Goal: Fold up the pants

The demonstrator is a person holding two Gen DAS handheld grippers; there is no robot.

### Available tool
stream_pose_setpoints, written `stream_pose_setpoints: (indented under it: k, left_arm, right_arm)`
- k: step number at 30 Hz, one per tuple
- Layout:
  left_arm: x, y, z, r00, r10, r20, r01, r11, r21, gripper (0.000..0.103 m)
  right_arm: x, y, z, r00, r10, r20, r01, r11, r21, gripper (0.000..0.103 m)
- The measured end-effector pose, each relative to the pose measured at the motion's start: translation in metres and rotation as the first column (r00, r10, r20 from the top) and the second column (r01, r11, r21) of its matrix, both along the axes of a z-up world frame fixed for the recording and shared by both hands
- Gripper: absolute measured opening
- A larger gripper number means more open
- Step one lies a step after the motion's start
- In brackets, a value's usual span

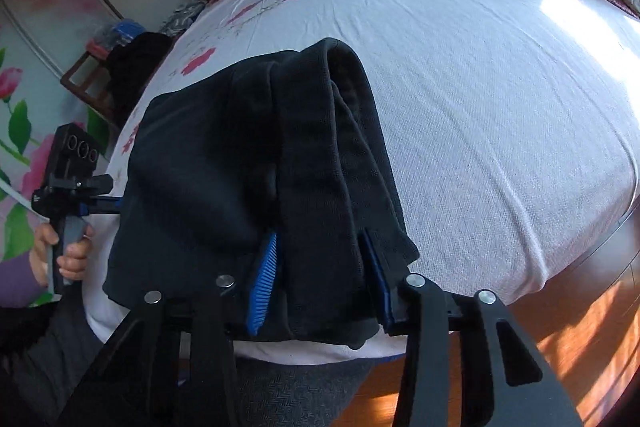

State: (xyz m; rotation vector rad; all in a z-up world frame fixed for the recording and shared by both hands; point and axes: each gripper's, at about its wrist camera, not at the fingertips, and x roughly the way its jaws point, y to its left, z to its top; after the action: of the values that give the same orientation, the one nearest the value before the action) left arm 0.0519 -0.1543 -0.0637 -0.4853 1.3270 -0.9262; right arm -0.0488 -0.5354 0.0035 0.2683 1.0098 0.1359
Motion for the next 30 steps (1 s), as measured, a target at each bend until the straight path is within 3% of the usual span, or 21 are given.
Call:
stream_pose_setpoints:
  k: [3,5,7,8,9,11,13,15,17,18,19,20,21,22,23,27,30]
  left_arm:
    - [0.000,0.005,0.000,1.000,0.001,-0.010,-0.001,1.000,-0.001,0.101]
    - [0.000,0.008,0.000,1.000,0.001,-0.012,-0.001,1.000,0.008,0.101]
    - [0.000,0.007,-0.001,1.000,0.008,-0.012,-0.008,1.000,0.009,0.101]
    - [0.000,0.007,-0.001,1.000,0.013,-0.011,-0.012,1.000,0.010,0.101]
    - [0.001,0.005,-0.001,1.000,0.016,-0.012,-0.015,1.000,0.013,0.101]
    - [0.002,0.004,-0.001,1.000,0.012,-0.014,-0.012,1.000,0.010,0.101]
    - [0.006,0.005,-0.003,0.999,0.032,-0.024,-0.032,0.999,-0.006,0.101]
    - [0.007,0.003,-0.003,0.999,0.037,-0.026,-0.038,0.999,-0.018,0.101]
    - [0.007,-0.002,-0.002,0.999,0.024,-0.034,-0.026,0.998,-0.049,0.101]
    - [0.008,-0.002,-0.002,0.999,0.025,-0.039,-0.027,0.998,-0.058,0.101]
    - [0.009,0.000,-0.002,0.998,0.028,-0.052,-0.032,0.996,-0.086,0.094]
    - [0.011,0.004,-0.004,0.996,0.049,-0.074,-0.056,0.994,-0.093,0.082]
    - [0.014,0.009,-0.008,0.992,0.072,-0.103,-0.081,0.993,-0.083,0.061]
    - [0.018,0.016,-0.014,0.985,0.097,-0.140,-0.110,0.990,-0.085,0.042]
    - [0.020,0.021,-0.019,0.979,0.102,-0.177,-0.124,0.986,-0.114,0.033]
    - [0.021,0.023,-0.019,0.969,0.101,-0.227,-0.144,0.972,-0.184,0.021]
    - [0.023,0.018,-0.003,0.974,0.094,-0.208,-0.139,0.967,-0.215,0.020]
  right_arm:
    - [0.000,0.012,0.035,0.998,0.031,0.050,-0.025,0.993,-0.114,0.023]
    - [0.005,0.000,0.038,0.998,0.000,0.056,0.004,0.997,-0.077,0.023]
    - [0.018,-0.024,0.003,0.994,-0.101,-0.044,0.098,0.993,-0.067,0.036]
    - [0.020,-0.035,-0.017,0.986,-0.133,-0.101,0.133,0.991,-0.002,0.053]
    - [0.018,-0.046,-0.021,0.978,-0.192,-0.085,0.198,0.978,0.064,0.072]
    - [0.012,-0.057,-0.018,0.966,-0.258,-0.033,0.260,0.955,0.146,0.084]
    - [0.013,-0.060,-0.025,0.968,-0.249,-0.041,0.251,0.935,0.253,0.086]
    - [0.015,-0.065,-0.048,0.970,-0.224,-0.090,0.241,0.874,0.422,0.086]
    - [0.006,-0.063,-0.049,0.971,-0.233,-0.057,0.234,0.868,0.438,0.086]
    - [0.005,-0.060,-0.049,0.975,-0.214,-0.058,0.218,0.880,0.421,0.077]
    - [0.002,-0.060,-0.050,0.972,-0.224,-0.070,0.234,0.886,0.400,0.070]
    - [-0.002,-0.064,-0.053,0.971,-0.224,-0.087,0.239,0.862,0.446,0.054]
    - [-0.007,-0.068,-0.056,0.969,-0.228,-0.098,0.246,0.832,0.497,0.045]
    - [-0.010,-0.068,-0.057,0.969,-0.226,-0.101,0.246,0.824,0.511,0.044]
    - [-0.012,-0.065,-0.056,0.969,-0.225,-0.100,0.244,0.818,0.520,0.042]
    - [-0.019,-0.060,-0.046,0.964,-0.247,-0.100,0.257,0.766,0.590,0.038]
    - [-0.024,-0.050,-0.028,0.964,-0.245,-0.099,0.256,0.777,0.574,0.037]
